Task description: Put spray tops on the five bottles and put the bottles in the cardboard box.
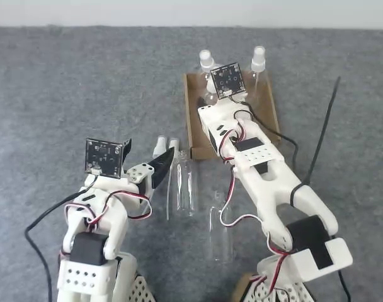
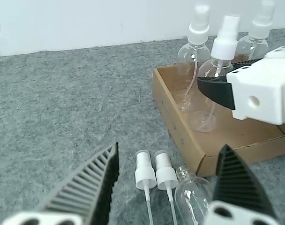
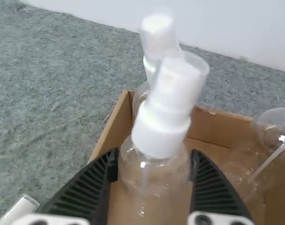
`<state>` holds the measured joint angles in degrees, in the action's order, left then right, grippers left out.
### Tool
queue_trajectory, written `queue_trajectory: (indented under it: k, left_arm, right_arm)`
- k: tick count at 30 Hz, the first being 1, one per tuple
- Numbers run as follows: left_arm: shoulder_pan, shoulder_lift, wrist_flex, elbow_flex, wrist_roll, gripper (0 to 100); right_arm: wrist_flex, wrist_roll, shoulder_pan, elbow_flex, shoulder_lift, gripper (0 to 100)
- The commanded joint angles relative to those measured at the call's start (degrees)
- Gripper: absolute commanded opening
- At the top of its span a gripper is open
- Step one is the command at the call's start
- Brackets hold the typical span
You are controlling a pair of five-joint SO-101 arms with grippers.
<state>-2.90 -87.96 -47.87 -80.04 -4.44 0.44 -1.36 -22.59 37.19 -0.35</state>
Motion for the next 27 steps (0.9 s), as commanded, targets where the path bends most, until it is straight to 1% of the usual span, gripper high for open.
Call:
queue_trajectory:
  k: [1, 4, 27]
  left_arm:
    - [0.09, -0.70, 1.58, 0.40, -0.09, 31]
    - [0.09, -0.70, 1.58, 0.40, -0.09, 31]
    - [0.18, -0.70, 1.58, 0.40, -0.09, 31]
  right_arm:
    - [-0.75, -0.35, -0.48, -1.76, -0.84, 24.2]
    - [-0.66, -0.35, -0.48, -1.76, -0.84, 27.3]
    - [-0.66, -0.26, -0.48, -1.85, -1.45, 27.0]
